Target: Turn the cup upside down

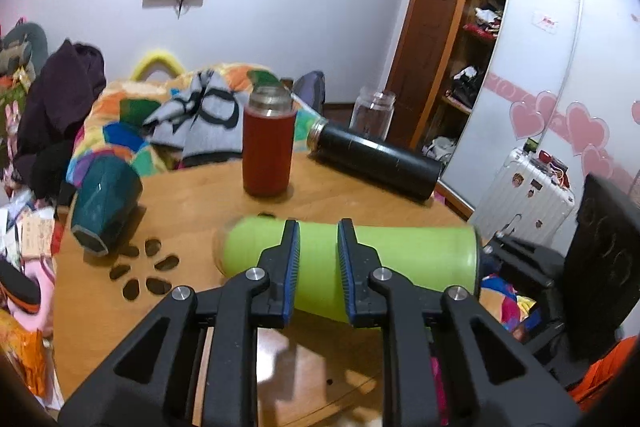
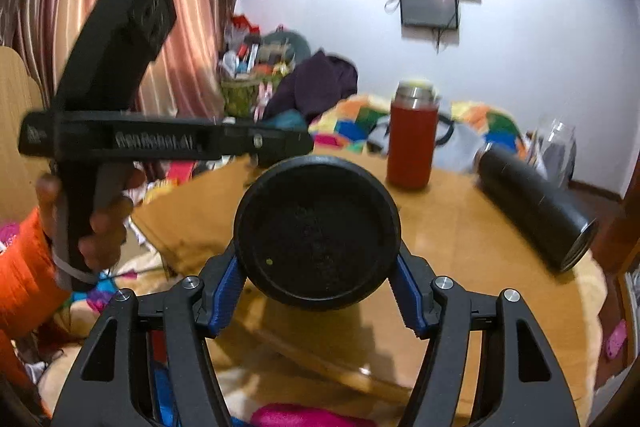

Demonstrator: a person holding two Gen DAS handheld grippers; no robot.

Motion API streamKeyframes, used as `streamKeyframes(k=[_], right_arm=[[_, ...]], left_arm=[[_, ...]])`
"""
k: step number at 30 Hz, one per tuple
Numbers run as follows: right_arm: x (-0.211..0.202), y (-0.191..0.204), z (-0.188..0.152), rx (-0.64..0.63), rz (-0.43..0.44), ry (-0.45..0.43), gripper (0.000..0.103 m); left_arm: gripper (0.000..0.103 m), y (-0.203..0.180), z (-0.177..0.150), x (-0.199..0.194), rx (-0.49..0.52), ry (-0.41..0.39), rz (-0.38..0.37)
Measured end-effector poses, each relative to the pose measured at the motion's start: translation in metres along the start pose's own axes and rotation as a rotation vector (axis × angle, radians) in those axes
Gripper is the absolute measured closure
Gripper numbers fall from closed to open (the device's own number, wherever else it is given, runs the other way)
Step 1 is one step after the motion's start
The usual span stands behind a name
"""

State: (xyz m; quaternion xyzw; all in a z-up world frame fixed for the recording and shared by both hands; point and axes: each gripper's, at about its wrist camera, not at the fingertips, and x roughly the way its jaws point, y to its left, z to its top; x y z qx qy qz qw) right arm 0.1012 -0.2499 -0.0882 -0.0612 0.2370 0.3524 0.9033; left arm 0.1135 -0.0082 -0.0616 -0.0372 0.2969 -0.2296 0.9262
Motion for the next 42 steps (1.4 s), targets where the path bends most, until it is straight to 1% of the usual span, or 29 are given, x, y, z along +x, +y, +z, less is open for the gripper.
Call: streamKeyframes(k=[3, 6, 8, 11, 14, 16, 19, 25, 31, 36, 38, 42], right_arm=[[-0.014, 0.0, 0.014, -0.026, -0.019, -0.052, 0.041], [-0.019, -0.002, 0.027, -0.028, -0.019, -0.089, 0.041], [-0.018, -0.005, 0.033, -0.017, -0.013, -0.099, 0.041], [-0.012, -0.008, 0.042, -0.009, -0.009, -0.104, 0.041], [-0.005, -0.008, 0.052, -0.002, -0.014, -0.096, 0.041], [-0.002, -0.008, 0.057, -0.003, -0.019, -0.096, 0.041], [0.004, -0.006, 0.065, -0.003, -0.028, -0.092, 0.041], [0.016, -0.012, 0.074, 0.015, -0.017, -0.078, 0.041], [0.03, -0.013, 0.082, 0.019, -0.014, -0.066, 0.041], [0.039, -0.008, 0.086, 0.005, -0.02, -0.059, 0.041], [0.041, -0.009, 0.087, 0.015, -0.021, -0.055, 0.041], [0.042, -0.014, 0.088, 0.038, -0.002, -0.047, 0.041]], left_arm=[[0.085, -0.005, 0.008, -0.006, 0.015, -0.03, -0.005], [0.085, -0.007, 0.013, -0.008, 0.018, -0.052, 0.001], [0.089, -0.006, 0.016, -0.009, 0.015, -0.062, 0.002], [0.089, -0.003, 0.021, -0.01, 0.011, -0.077, 0.02], [0.089, 0.002, 0.027, -0.009, -0.001, -0.083, 0.029], [0.092, 0.006, 0.031, -0.009, -0.012, -0.089, 0.02], [0.092, 0.011, 0.035, -0.008, -0.018, -0.096, 0.021], [0.092, 0.021, 0.039, 0.0, -0.04, -0.097, 0.036], [0.092, 0.033, 0.036, 0.006, -0.058, -0.089, 0.07], [0.092, 0.044, 0.032, 0.01, -0.084, -0.076, 0.075], [0.092, 0.048, 0.031, 0.012, -0.097, -0.066, 0.064], [0.092, 0.048, 0.029, 0.015, -0.097, -0.059, 0.067]])
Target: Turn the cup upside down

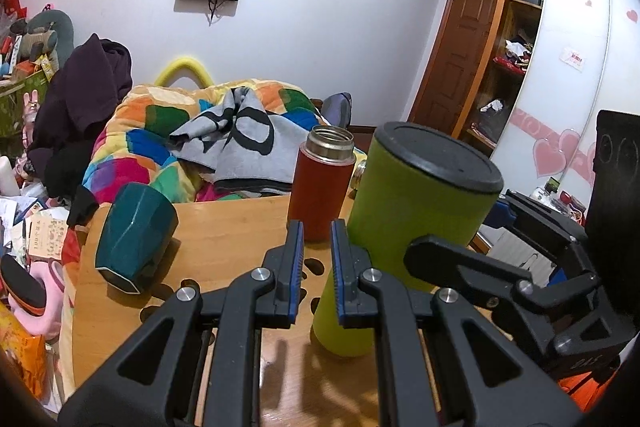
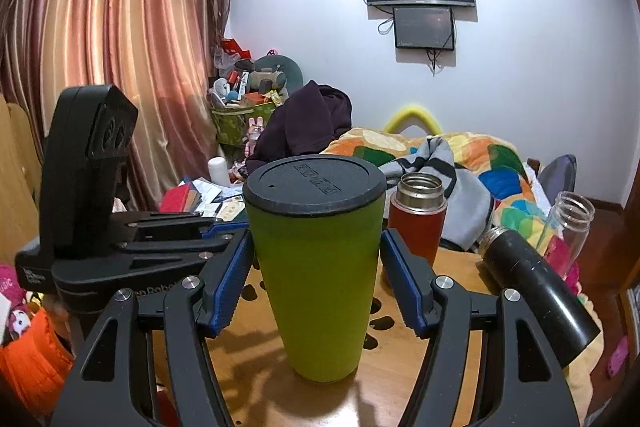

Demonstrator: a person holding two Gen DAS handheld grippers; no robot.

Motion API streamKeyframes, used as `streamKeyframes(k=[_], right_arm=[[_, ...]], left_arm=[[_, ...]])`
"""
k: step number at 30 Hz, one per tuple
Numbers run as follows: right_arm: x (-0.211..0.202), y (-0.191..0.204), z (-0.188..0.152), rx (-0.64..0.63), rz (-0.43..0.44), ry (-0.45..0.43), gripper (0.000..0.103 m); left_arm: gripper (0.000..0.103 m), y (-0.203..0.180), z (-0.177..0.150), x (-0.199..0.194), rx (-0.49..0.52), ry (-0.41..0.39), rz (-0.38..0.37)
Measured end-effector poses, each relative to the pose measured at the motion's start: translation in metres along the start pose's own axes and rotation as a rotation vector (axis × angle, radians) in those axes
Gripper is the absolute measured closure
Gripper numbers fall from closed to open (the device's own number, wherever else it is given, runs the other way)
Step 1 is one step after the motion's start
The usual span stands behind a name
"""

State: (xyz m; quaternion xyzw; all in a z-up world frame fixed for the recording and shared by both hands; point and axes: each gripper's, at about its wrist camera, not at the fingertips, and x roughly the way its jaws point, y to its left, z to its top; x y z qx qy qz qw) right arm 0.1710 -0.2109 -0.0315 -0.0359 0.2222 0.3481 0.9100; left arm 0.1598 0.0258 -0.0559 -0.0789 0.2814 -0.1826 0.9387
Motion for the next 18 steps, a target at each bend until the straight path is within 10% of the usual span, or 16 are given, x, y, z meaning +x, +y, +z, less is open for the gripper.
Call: streamKeyframes(k=[12, 18], right_arm=[[-0.028, 0.0, -0.005, -0.004, -0.02, -0.024, 0.038], [-0.068, -0.001, -0.01, 0.011, -0.093, -0.086, 0.016]], left_arm=[[0.075, -0.009, -0.004, -0.046, 0.01, -0.098, 0.148], [0.034, -0.035, -0.01, -0.081, 0.04, -0.182, 0.185]])
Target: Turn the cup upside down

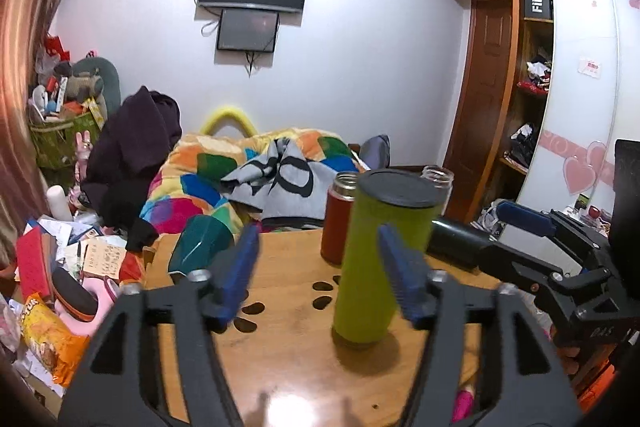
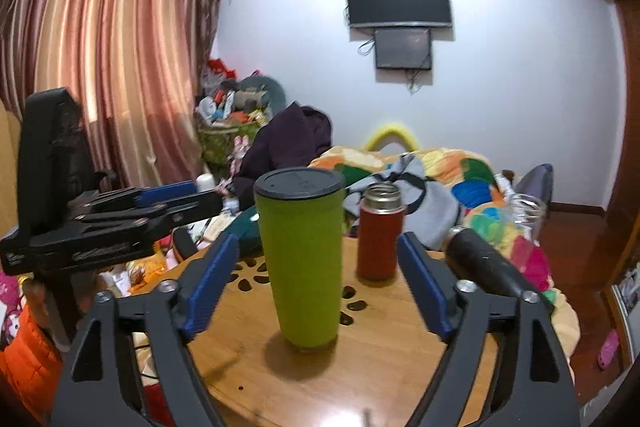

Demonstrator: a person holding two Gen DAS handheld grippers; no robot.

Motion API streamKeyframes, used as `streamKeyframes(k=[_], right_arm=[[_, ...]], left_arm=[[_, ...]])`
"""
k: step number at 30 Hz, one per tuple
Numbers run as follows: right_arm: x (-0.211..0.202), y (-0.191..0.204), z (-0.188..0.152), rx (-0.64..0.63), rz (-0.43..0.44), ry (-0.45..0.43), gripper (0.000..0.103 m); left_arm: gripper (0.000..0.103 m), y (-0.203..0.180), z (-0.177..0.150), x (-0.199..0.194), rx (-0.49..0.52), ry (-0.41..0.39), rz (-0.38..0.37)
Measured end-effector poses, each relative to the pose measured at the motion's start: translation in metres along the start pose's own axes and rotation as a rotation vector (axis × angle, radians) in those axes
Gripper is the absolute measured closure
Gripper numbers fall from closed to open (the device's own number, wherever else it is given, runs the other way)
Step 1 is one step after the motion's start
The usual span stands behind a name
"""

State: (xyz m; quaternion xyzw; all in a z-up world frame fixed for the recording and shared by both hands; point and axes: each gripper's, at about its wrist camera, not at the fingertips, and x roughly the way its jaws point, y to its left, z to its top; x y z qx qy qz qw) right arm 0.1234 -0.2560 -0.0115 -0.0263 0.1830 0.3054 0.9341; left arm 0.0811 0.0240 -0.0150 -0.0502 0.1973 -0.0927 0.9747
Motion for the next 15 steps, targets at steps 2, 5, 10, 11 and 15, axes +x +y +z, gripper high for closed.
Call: streamKeyframes(k=[2, 5, 10, 11, 15], right_arm=[[-0.012, -0.002, 0.0, 0.011, -0.032, -0.012, 0.012], [-0.027, -0.004, -0.001, 0.024, -0.068, -0.02, 0.0], [-0.046, -0.006, -0.004, 0.05, -0.11, -0.037, 0.0], [-0.049, -0.007, -0.005, 0.06, -0.111, -0.037, 0.0], [-0.056, -0.011, -0.009, 0.085, -0.108, -0.031, 0.0]], left_arm=[[0.021, -0.011, -0.002, -0.01, 0.017, -0.017, 0.018], [0.003, -0.027, -0.007, -0.027, 0.043, -0.058, 0.065], [0.0, -0.042, -0.015, -0.044, 0.044, -0.084, 0.068], [0.0, -0.044, -0.017, -0.046, 0.044, -0.086, 0.072], [0.0, -0.049, -0.023, -0.054, 0.05, -0.091, 0.084]])
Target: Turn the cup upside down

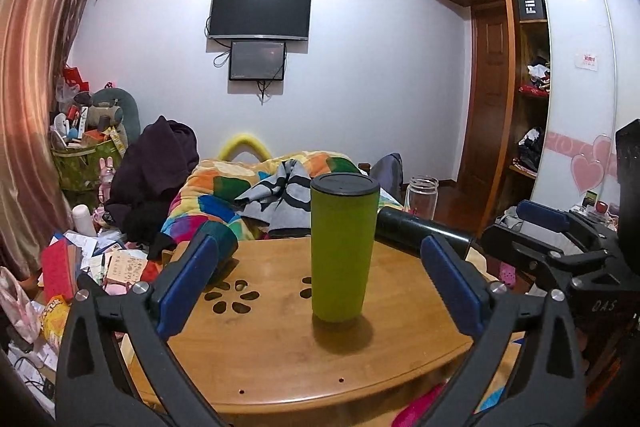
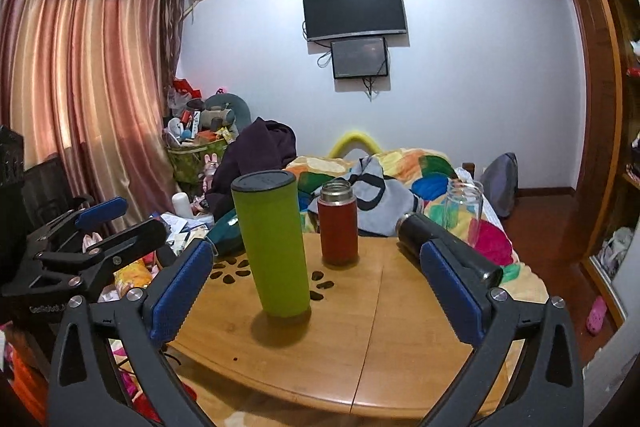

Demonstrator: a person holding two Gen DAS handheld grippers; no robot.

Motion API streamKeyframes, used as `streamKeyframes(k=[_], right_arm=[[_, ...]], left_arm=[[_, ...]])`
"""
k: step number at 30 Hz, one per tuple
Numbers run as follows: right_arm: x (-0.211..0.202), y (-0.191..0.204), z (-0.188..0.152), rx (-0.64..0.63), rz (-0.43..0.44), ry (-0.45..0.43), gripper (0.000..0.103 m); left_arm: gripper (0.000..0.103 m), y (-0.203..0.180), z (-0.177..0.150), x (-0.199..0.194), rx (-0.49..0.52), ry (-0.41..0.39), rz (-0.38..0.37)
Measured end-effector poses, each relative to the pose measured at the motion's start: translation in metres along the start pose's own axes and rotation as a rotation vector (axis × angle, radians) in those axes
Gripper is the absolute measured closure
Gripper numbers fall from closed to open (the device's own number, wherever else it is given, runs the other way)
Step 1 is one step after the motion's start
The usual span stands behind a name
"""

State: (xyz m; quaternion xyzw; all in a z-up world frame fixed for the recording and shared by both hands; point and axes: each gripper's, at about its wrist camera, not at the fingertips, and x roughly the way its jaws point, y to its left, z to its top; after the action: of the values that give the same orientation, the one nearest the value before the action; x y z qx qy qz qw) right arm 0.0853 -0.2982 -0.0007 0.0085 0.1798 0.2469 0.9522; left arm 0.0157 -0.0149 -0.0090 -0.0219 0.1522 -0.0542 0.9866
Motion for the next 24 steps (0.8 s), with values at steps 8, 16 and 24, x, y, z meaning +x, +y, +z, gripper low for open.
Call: streamKeyframes(k=[8, 16, 24], right_arm=[[-0.004, -0.001, -0.006, 0.015, -0.024, 0.001, 0.0], [-0.01, 0.008, -0.006, -0.004, -0.025, -0.031, 0.0], [-0.007, 0.008, -0.006, 0.004, -0.024, -0.026, 0.0]], left_arm=[[0.0, -0.004, -0.006, -0.01, 0.018, -0.033, 0.064], [0.0, -0.005, -0.008, -0.01, 0.026, -0.053, 0.087], [0.0, -0.006, -0.009, -0.012, 0.026, -0.061, 0.091]])
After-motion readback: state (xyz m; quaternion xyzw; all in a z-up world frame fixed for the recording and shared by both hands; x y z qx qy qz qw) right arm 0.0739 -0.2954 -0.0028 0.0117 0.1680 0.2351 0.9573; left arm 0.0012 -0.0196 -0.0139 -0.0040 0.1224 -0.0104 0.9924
